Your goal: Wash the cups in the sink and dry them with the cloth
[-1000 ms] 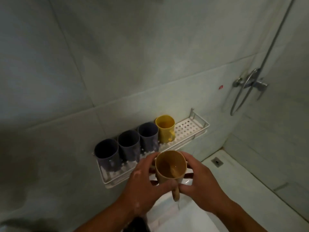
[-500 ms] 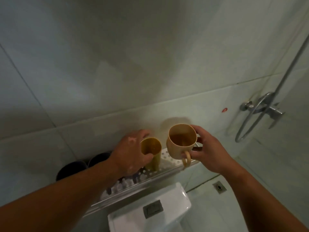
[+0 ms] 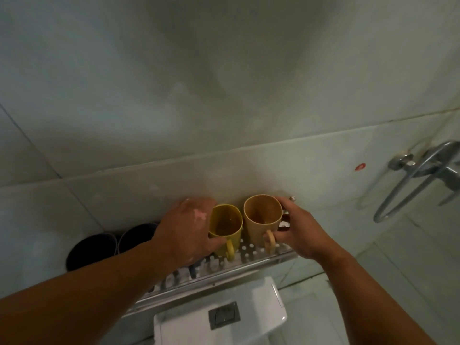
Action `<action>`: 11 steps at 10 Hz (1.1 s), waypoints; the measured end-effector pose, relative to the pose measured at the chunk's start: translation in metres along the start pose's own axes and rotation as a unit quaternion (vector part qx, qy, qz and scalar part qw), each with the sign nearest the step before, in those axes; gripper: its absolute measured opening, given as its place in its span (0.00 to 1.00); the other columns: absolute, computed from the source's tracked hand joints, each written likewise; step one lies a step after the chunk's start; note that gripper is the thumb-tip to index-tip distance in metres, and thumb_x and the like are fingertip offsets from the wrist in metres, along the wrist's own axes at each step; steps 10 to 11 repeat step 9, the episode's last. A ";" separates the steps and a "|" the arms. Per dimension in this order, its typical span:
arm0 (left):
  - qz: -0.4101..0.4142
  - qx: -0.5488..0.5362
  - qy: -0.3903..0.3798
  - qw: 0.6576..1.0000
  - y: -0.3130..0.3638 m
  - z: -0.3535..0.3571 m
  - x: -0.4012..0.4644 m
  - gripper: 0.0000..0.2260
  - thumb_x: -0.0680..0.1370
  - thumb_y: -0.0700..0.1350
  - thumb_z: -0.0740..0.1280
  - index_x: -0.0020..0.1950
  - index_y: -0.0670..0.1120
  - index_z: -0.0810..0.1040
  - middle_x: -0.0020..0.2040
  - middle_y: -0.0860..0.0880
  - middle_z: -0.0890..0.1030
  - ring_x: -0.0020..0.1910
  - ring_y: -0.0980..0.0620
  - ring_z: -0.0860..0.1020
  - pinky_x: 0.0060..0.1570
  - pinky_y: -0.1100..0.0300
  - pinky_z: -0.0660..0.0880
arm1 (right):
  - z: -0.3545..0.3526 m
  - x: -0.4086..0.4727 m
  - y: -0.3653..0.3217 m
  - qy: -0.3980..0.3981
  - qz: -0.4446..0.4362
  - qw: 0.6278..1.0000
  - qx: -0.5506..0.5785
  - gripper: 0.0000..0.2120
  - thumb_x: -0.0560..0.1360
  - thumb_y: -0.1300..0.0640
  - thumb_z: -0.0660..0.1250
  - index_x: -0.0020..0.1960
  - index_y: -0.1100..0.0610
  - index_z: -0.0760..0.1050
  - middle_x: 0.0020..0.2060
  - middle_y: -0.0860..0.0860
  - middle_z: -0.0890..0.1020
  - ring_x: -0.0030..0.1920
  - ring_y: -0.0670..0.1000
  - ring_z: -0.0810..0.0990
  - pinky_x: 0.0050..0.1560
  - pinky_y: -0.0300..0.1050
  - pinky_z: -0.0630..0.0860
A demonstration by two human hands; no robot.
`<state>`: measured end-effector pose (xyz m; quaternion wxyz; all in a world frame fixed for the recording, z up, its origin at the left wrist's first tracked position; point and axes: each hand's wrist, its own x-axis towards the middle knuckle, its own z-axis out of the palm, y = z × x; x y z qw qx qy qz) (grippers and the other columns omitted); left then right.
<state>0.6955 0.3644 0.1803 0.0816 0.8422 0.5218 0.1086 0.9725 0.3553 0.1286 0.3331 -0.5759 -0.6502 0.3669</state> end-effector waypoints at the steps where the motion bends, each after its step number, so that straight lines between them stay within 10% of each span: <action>1: -0.002 0.012 0.003 1.000 -0.002 0.003 -0.003 0.24 0.71 0.66 0.70 0.61 0.56 0.72 0.56 0.54 0.79 0.54 0.50 0.75 0.57 0.53 0.74 | 0.005 0.003 0.004 -0.003 -0.002 1.000 -0.005 0.40 0.61 0.56 0.85 0.67 0.39 0.70 0.60 0.40 0.80 0.59 0.46 0.81 0.52 0.44 0.83; 11: 0.013 -0.016 0.002 1.000 -0.008 0.001 -0.008 0.24 0.73 0.62 0.72 0.64 0.53 0.72 0.60 0.51 0.79 0.57 0.49 0.75 0.60 0.53 0.73 | -0.004 -0.006 0.003 0.014 0.016 0.996 -0.089 0.53 0.62 0.55 0.84 0.78 0.41 0.58 0.66 0.40 0.72 0.66 0.44 0.73 0.64 0.47 0.77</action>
